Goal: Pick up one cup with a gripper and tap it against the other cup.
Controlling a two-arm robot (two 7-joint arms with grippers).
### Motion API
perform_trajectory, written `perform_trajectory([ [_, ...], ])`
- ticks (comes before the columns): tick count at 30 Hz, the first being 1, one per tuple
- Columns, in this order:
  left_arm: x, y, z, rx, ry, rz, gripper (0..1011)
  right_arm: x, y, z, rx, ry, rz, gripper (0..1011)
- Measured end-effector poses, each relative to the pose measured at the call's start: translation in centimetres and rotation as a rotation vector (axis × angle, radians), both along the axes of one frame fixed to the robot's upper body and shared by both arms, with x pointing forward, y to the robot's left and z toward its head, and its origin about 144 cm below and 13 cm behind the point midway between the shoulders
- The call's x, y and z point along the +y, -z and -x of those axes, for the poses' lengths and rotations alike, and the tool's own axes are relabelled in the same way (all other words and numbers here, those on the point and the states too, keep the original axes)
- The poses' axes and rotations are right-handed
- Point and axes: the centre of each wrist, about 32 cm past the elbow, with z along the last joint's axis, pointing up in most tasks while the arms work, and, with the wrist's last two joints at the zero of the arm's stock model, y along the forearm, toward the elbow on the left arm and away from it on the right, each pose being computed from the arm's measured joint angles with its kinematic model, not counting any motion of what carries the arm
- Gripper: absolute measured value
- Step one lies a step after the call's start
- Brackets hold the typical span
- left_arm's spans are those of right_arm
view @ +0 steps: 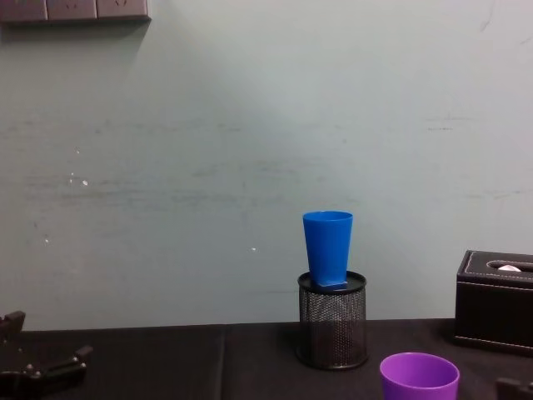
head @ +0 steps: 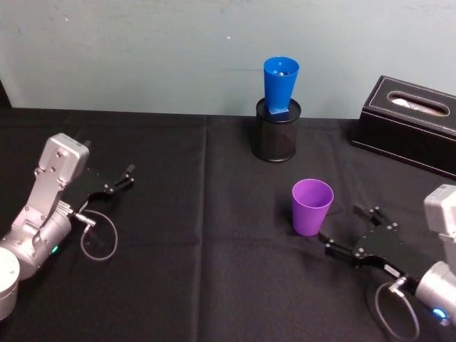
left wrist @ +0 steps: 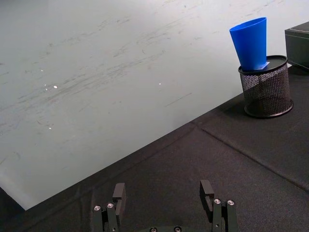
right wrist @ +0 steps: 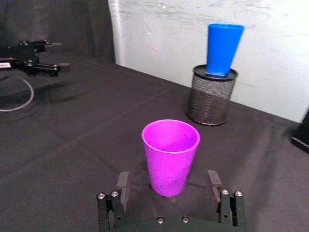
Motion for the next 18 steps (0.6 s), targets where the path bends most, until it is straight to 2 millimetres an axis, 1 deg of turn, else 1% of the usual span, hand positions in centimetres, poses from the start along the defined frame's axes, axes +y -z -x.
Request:
perform_trajectory([
  [8,0.0,0.0,0.0,0.0,0.0,0.0,1004,1.4,0.7,-1.2,0.009,-0.007,-0.025,1003],
  [18,0.0,0.0,0.0,0.0,0.0,0.0,1005,2.5,1.4,-2.7,-0.005,-0.001,-0.052,1002],
])
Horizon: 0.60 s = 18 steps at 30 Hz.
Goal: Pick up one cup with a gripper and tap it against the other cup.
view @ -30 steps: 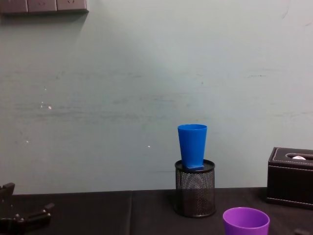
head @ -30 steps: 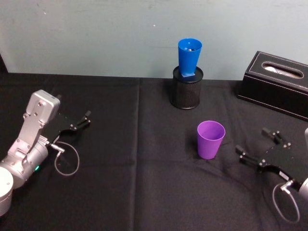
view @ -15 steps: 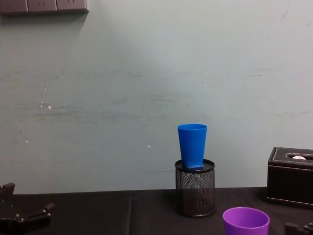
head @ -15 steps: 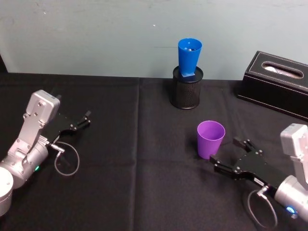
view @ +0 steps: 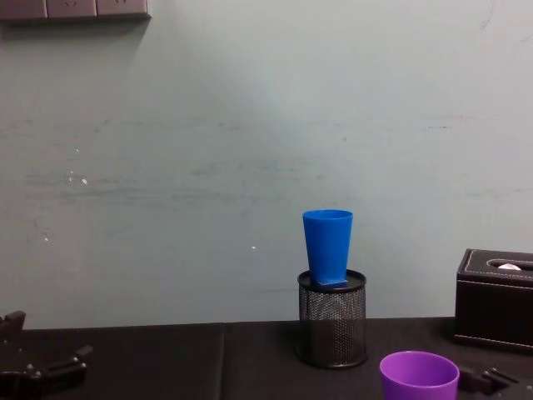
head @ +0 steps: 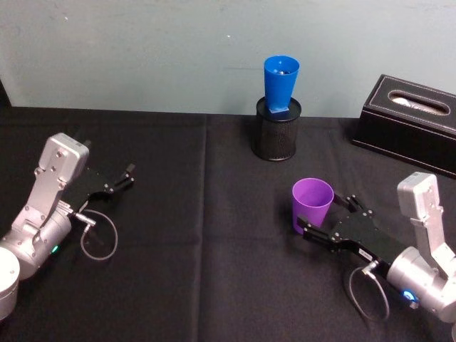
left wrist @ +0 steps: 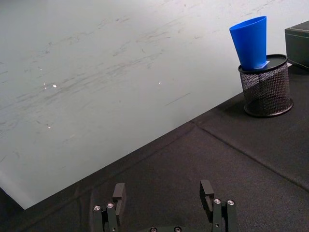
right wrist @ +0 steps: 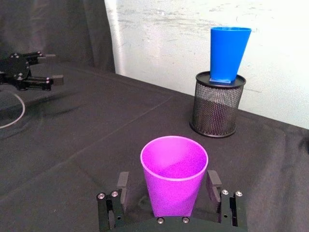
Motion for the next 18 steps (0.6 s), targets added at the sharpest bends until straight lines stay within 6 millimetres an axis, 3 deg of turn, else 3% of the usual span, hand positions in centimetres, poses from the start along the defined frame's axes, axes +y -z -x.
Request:
perform_trajectory([
  [18,0.0,0.0,0.0,0.0,0.0,0.0,1004,1.6,0.4,-2.2,-0.017,0.017,-0.014,1003],
])
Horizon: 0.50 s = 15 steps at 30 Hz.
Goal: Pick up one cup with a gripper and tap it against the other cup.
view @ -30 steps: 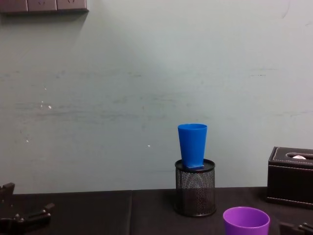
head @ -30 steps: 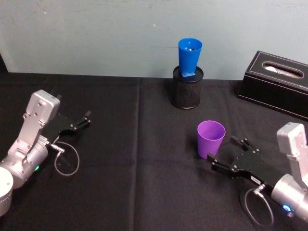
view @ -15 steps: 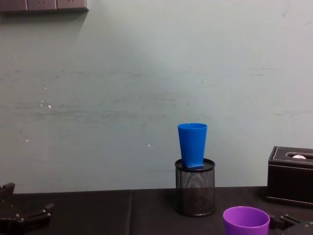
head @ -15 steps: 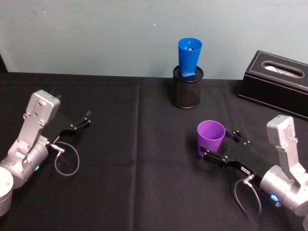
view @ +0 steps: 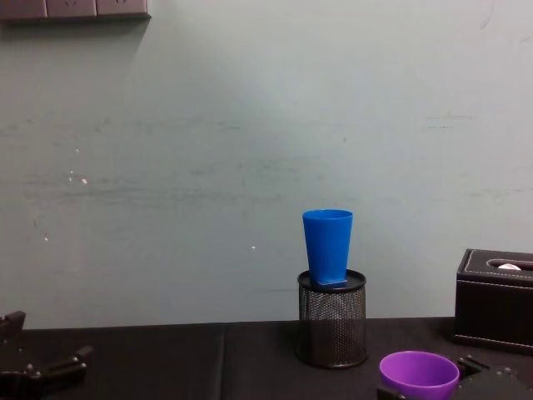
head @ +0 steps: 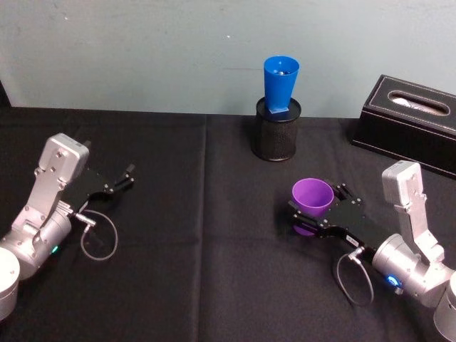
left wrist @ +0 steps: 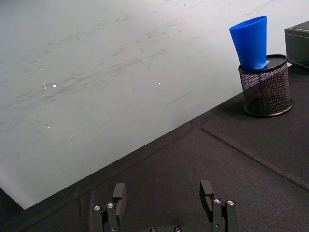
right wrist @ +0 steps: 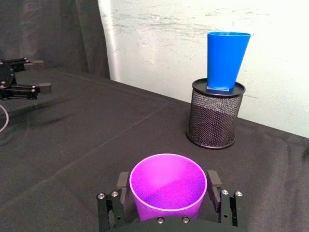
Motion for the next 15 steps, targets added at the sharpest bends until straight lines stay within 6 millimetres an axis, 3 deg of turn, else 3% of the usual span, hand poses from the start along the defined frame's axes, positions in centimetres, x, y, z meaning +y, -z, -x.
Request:
perform_trajectory([
  [15,0.0,0.0,0.0,0.0,0.0,0.0,1005,-0.11,-0.04,0.15,0.0,-0.002,0.001,1003],
])
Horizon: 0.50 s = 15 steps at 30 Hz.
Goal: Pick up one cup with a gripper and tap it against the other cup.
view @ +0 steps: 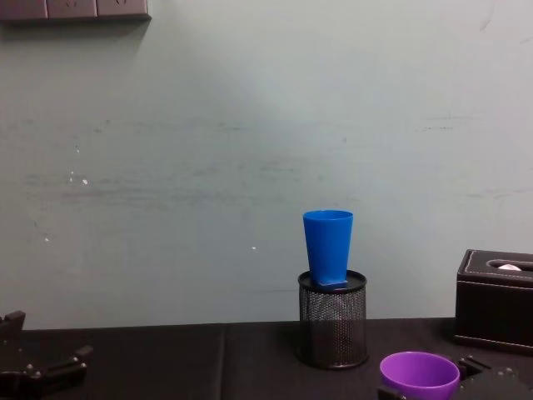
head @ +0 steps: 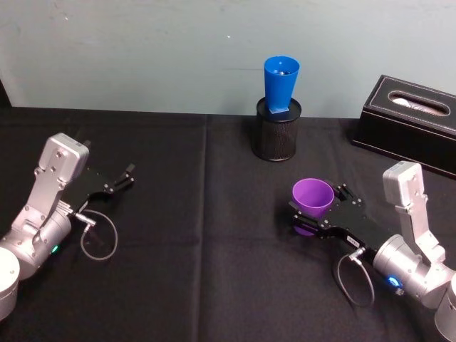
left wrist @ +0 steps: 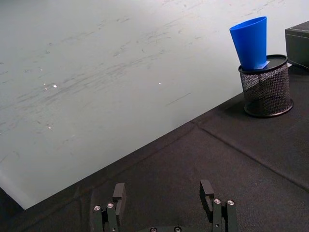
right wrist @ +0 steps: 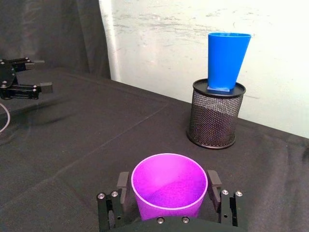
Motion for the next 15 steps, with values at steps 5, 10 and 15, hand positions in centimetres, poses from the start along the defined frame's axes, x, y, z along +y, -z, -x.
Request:
perform_trajectory([
  [5,0.0,0.0,0.0,0.0,0.0,0.0,1005,-0.02,-0.01,0.01,0.0,0.0,0.0,1003],
  [10,0.0,0.0,0.0,0.0,0.0,0.0,1005,-0.03,-0.01,0.02,0.001,0.0,0.0,995],
  [15,0.0,0.0,0.0,0.0,0.0,0.0,1004,-0.03,-0.02,0.04,0.001,0.001,-0.001,883],
])
